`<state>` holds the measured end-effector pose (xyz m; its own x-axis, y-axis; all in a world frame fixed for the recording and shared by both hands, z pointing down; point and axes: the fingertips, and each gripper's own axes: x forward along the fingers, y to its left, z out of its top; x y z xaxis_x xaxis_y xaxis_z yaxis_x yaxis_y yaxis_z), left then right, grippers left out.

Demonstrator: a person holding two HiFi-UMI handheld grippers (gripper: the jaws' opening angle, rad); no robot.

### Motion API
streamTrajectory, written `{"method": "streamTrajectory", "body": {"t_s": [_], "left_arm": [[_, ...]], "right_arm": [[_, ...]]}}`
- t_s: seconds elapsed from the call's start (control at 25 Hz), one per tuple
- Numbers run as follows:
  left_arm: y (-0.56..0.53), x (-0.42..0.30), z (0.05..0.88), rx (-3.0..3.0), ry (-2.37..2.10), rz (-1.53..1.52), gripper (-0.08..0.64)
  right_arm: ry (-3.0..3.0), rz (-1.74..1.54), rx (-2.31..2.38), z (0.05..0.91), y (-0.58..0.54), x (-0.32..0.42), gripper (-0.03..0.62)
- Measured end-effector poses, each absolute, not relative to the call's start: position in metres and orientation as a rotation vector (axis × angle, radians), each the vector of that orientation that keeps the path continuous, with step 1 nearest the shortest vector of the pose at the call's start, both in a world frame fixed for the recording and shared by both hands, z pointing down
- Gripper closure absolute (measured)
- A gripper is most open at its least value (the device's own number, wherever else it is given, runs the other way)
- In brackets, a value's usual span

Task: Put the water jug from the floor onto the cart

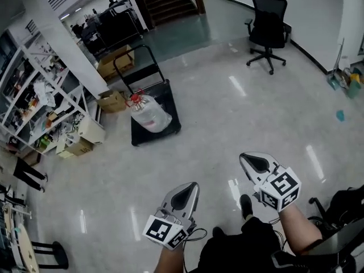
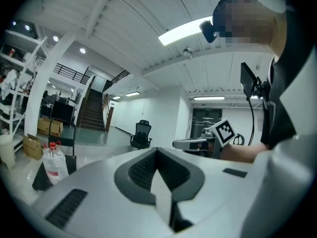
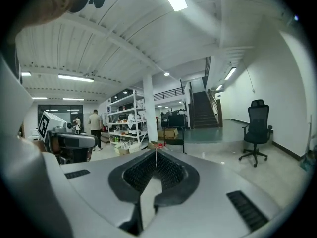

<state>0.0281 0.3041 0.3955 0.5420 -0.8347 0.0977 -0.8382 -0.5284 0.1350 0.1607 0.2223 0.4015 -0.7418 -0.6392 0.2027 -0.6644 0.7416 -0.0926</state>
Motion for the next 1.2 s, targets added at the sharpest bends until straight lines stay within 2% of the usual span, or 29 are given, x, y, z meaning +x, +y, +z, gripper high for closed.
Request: {"method": "streamTrajectory", "body": {"t_s": [0.16, 0.48, 0.72, 1.04, 1.2], "left_arm": [[0.357, 0.004, 0.41, 2.576, -1.38, 0.011, 0.565], [0.447, 0.02, 0.384, 2.622, -1.349, -0.058, 0.565], [0.527, 0.065, 0.38, 2.636, -1.367, -0.047, 0.565], [0.65, 0.175, 0.388, 2.601, -1.396, 0.022, 0.565], [0.69, 0.2, 0.373, 2.644, -1.367, 0.103, 0.565]], "right_arm": [[-2.695, 0.265, 1.071, 0.41, 0.289, 0.147, 0.589], [-2.689, 0.193, 1.079, 0.382, 0.39, 0.16, 0.589], [-2.737, 0.156, 1.027, 0.382, 0.473, 0.189, 0.589], [-2.775, 0.179, 1.039, 0.392, 0.595, 0.302, 0.589], [-2.788, 0.223, 1.055, 0.388, 0.629, 0.325, 0.589]]}}
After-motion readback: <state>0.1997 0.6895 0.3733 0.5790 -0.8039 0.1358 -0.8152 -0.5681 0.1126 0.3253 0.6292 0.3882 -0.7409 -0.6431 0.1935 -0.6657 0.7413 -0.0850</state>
